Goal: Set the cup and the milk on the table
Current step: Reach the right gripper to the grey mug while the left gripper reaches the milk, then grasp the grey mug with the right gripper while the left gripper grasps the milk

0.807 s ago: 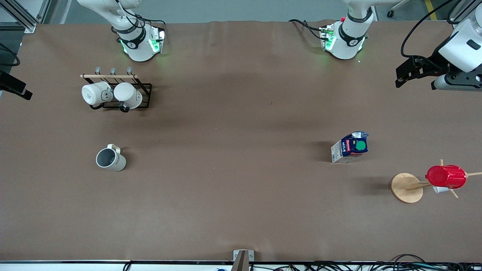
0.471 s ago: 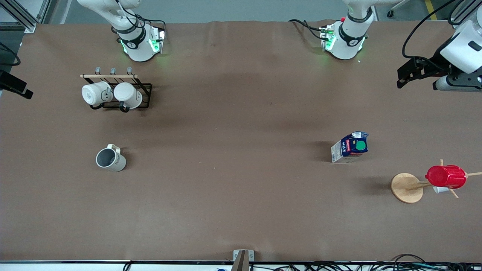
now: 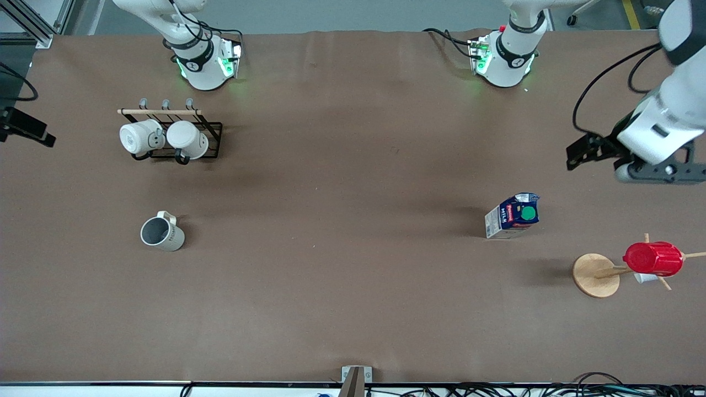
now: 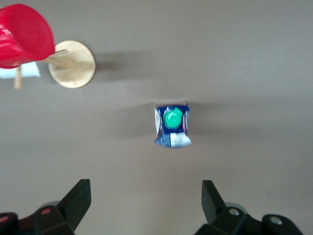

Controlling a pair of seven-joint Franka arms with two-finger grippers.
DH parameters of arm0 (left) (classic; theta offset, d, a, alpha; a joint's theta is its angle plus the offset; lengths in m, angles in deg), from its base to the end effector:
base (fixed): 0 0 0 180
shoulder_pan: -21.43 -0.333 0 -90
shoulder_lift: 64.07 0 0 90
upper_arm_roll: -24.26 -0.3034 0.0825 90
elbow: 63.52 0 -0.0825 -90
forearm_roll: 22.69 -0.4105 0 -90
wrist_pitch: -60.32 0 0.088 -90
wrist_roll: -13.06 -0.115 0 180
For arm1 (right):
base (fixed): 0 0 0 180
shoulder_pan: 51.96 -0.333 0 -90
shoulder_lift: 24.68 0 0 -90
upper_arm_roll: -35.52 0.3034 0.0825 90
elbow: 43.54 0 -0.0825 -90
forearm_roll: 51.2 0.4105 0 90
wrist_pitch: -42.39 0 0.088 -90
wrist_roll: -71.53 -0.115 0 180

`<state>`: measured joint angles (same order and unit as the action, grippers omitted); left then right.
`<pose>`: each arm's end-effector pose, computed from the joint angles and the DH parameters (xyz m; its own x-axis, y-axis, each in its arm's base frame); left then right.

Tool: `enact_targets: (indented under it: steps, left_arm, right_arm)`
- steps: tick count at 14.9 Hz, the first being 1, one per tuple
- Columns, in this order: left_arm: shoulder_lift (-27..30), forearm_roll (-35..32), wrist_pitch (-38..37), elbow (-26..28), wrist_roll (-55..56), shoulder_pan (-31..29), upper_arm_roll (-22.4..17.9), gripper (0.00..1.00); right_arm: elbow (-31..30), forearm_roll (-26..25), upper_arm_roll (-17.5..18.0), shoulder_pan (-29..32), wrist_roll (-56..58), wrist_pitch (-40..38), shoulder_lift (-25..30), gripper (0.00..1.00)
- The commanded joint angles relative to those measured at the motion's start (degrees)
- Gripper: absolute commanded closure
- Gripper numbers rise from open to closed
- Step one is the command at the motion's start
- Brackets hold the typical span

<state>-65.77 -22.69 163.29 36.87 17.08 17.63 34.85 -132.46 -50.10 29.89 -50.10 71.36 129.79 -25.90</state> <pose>0.5957 -0.0699 0.5152 0.9987 -0.0481 0.0154 -0.0483 -0.9988 0.0066 0.5774 -0.0730 0.5971 0.9901 -0.1324 -0.0477 -0.1333 -0.9909 -0.0170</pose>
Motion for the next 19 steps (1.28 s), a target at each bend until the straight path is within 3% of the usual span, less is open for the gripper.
enact_targets:
  steps: [1,4,8,13,15,19]
  left_arm:
    - [1.7,-0.6,10.5,9.1,1.0,-0.9,0.2,0.00]
    - [-0.8,-0.6,16.0,12.3,4.0,-0.6,0.8,0.00]
    - [-5.2,-0.7,20.1,12.4,4.5,-0.3,0.9,0.00]
    - [-9.7,-0.8,23.6,12.2,4.6,1.2,1.0,0.05]
    - [-10.3,-0.9,23.9,12.4,4.6,1.7,1.0,0.06]
    - [-10.4,-1.1,23.9,13.5,4.5,1.7,1.0,0.19]
  right_arm:
    - [-10.4,-0.2,0.6,0.5,3.4,10.9,-0.7,0.00]
    - [-18.3,-0.3,0.6,0.5,5.6,22.0,-3.0,0.00]
    - [-21.6,-0.5,0.8,0.2,7.2,32.3,-10.5,0.00]
    - [-29.5,-0.8,0.7,-0.8,7.5,52.0,-17.4,0.00]
    - [-29.6,-0.9,0.7,-0.9,8.5,54.4,-19.1,0.00]
    - [-29.8,-0.9,0.7,-0.6,10.1,58.7,-21.6,0.01]
